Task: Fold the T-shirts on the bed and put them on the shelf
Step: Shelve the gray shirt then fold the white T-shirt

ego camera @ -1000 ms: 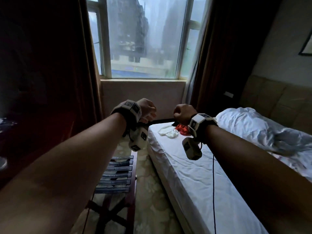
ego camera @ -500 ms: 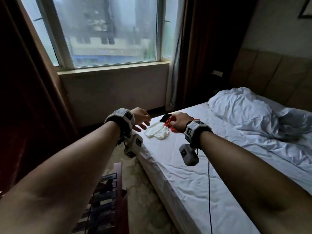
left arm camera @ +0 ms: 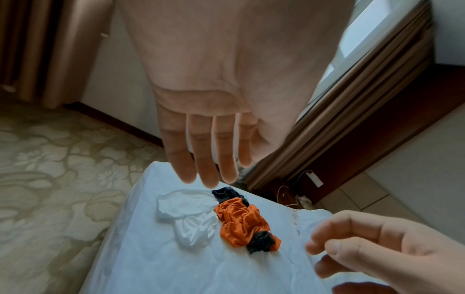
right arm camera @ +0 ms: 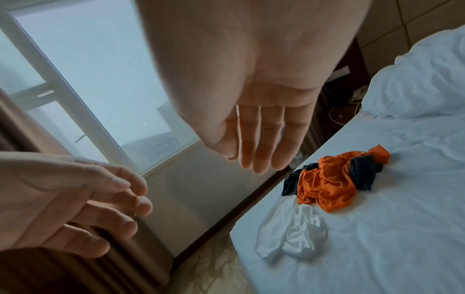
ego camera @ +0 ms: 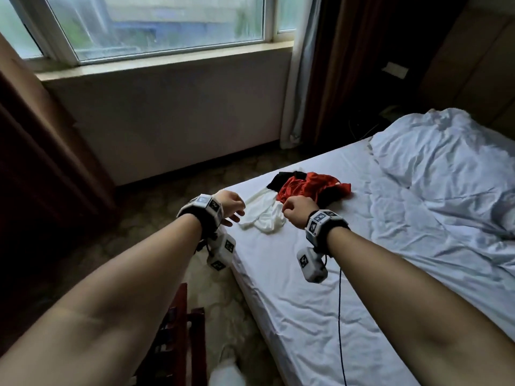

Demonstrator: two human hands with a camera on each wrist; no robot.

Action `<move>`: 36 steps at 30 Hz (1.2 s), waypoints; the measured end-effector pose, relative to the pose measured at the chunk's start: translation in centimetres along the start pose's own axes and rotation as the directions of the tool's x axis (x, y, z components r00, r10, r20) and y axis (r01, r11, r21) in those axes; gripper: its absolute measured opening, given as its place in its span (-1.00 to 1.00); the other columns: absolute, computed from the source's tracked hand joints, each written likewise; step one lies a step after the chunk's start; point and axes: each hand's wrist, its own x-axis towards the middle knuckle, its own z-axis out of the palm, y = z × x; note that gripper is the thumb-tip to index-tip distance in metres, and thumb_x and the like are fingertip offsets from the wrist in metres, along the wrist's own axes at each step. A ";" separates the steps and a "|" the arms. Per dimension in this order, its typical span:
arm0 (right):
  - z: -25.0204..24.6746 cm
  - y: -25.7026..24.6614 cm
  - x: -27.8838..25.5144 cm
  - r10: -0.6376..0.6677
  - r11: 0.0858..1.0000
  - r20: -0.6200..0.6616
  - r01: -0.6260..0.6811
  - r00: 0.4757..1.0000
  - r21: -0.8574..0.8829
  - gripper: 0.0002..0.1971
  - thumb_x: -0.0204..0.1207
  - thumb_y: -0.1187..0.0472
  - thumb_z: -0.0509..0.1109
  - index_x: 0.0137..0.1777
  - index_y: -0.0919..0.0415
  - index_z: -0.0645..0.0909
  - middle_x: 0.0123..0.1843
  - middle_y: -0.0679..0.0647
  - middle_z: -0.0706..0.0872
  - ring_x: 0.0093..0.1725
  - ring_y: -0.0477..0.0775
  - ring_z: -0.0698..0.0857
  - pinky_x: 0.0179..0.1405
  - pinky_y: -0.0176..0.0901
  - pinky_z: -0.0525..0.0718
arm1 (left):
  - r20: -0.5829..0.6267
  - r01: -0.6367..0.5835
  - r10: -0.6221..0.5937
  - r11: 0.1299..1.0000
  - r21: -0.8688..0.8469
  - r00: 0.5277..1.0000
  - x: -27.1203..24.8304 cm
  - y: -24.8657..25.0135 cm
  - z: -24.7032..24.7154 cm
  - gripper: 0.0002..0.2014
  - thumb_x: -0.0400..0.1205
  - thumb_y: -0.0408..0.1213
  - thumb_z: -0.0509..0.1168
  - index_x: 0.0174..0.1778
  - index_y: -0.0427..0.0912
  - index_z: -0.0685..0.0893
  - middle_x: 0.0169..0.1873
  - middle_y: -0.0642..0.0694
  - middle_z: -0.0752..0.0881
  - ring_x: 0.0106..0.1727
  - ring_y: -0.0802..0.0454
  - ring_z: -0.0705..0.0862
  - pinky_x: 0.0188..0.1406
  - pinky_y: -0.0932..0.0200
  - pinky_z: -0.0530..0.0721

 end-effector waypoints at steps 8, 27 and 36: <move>6.8 3.2 17.7 0.164 0.986 0.110 -0.166 0.980 0.007 -0.80 0.49 0.23 0.30 -0.01 0.09 0.74 0.11 0.13 0.78 0.16 0.24 0.69 0.09 -0.11 0.62 | 0.067 0.132 -0.130 0.991 -0.024 0.989 20.8 -4.0 -0.7 -0.89 0.66 -0.37 0.18 -0.07 -0.20 0.62 -0.14 -0.16 0.73 -0.32 -0.01 0.69 -0.38 0.22 0.62; 21.8 12.0 40.2 0.397 0.893 0.423 -0.449 0.815 0.026 -0.72 0.53 0.24 0.28 0.20 0.09 0.65 0.27 0.16 0.70 0.27 0.21 0.63 0.27 -0.03 0.61 | 0.153 0.599 -0.606 0.795 0.096 0.781 48.7 -19.9 5.6 -0.42 0.48 -0.10 0.34 0.43 -0.07 0.35 0.11 -0.29 0.61 0.05 -0.26 0.66 0.08 -0.21 0.73; 25.4 14.3 46.8 0.349 0.912 0.414 -0.407 0.841 0.057 -0.58 0.54 0.31 0.25 0.40 0.10 0.53 0.46 0.11 0.52 0.38 0.16 0.55 0.35 -0.08 0.50 | 0.119 0.698 -0.700 0.713 0.062 0.704 54.4 -21.3 7.1 -0.27 0.52 -0.14 0.43 0.57 -0.17 0.26 0.33 -0.37 0.55 0.20 -0.35 0.64 0.20 -0.25 0.66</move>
